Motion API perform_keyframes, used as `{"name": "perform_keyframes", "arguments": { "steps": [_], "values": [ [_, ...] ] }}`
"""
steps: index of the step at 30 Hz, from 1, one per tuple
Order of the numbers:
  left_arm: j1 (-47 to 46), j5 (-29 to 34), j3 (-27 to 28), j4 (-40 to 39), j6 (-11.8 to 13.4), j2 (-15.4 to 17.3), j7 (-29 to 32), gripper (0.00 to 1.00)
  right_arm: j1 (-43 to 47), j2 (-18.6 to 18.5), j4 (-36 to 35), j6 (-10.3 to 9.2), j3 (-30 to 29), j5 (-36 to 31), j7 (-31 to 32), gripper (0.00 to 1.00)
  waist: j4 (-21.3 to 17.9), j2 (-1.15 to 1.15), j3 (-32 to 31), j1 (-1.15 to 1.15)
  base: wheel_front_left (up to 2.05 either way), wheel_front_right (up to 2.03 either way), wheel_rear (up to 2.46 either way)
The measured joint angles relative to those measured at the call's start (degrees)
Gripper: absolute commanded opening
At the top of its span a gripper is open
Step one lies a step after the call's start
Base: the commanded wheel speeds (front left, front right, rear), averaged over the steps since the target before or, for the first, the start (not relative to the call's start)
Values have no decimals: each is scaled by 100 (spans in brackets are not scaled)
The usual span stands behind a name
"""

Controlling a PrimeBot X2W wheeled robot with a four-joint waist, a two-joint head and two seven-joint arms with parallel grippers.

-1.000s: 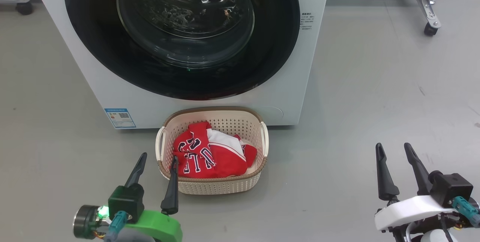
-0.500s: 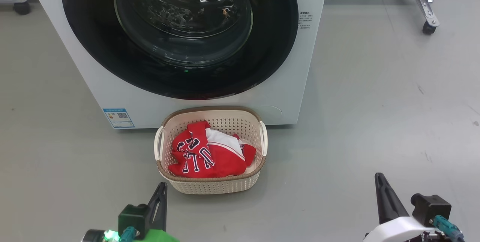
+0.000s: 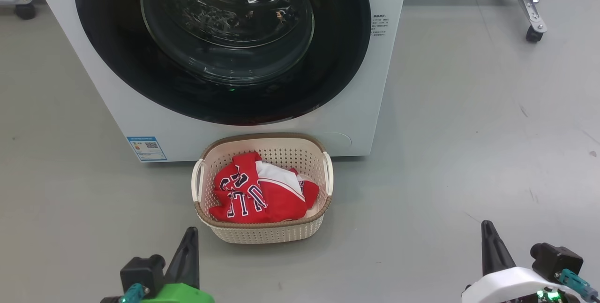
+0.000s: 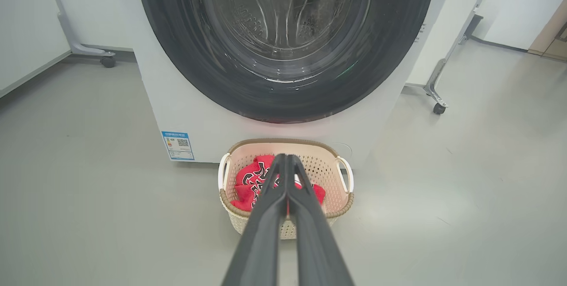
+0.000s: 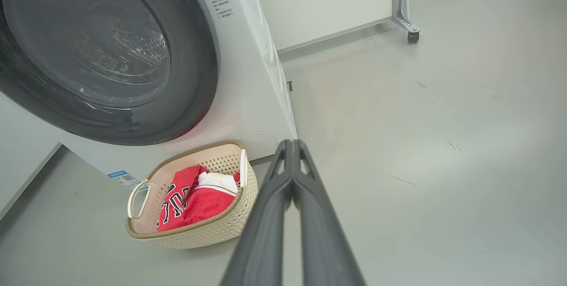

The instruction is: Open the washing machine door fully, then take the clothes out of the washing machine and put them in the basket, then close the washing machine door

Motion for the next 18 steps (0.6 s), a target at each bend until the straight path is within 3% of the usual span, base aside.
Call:
{"name": "perform_keyframes", "arguments": {
  "steps": [18],
  "values": [
    [-1,-1380,292,-57,-172,69,110,0,-126,54,9,146,-291,1138,278,0,-35,0,-13,0,0,0,0]
  ]
}}
